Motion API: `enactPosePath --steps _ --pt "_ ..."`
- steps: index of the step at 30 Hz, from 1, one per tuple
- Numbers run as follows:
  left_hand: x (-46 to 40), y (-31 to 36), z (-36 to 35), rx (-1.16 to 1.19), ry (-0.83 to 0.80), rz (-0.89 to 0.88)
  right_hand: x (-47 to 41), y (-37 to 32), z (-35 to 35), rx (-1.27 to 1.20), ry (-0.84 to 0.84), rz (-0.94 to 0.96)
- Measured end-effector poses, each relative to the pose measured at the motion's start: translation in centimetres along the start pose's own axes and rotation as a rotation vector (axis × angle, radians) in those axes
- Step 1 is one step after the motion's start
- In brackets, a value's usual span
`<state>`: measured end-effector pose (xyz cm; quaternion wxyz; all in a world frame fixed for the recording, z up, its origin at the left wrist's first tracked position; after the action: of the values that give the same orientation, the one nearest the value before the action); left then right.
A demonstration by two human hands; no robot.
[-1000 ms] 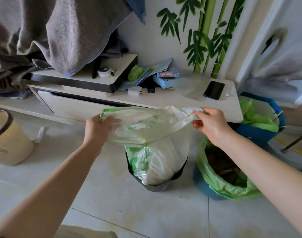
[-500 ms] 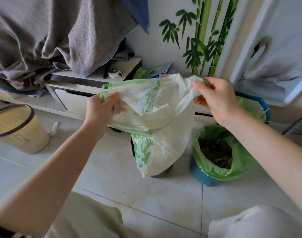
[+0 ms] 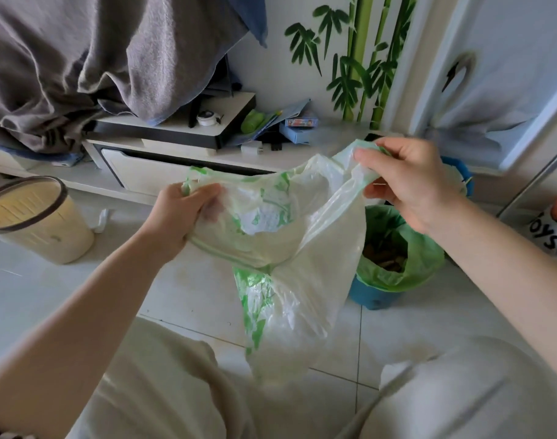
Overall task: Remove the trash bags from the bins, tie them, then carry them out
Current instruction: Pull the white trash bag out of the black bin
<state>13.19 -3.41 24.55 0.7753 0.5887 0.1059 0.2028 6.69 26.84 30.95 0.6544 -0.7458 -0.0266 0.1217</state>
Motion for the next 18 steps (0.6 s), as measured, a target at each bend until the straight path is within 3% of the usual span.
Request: enactPosePath --steps 6,10,15,18 --pt "1.9 -7.3 -0.7 -0.126 -0.035 0.153 3.6 7.2 1.8 0.103 -0.022 -0.192" --pt "2.4 -12.1 -1.5 -0.203 -0.098 0.231 5.5 12.5 2.8 0.307 -0.075 -0.279" --pt "1.6 -16.2 -3.2 -0.471 -0.224 0.278 6.6 17.6 2.8 0.435 -0.147 -0.410" --pt "0.2 -18.5 -3.7 -0.418 -0.219 0.359 6.0 20.0 3.4 0.452 -0.091 -0.470"
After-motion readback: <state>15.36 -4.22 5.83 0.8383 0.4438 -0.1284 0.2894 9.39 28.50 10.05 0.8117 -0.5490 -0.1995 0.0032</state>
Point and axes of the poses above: each hand's wrist, its own x-axis away from the middle knuckle, its own z-axis out of the back of the hand, y = z × x, the point moved 5 cm from there along -x, towards the middle knuckle, and after that the axes turned 12 degrees about -x, right-handed, at the moved point
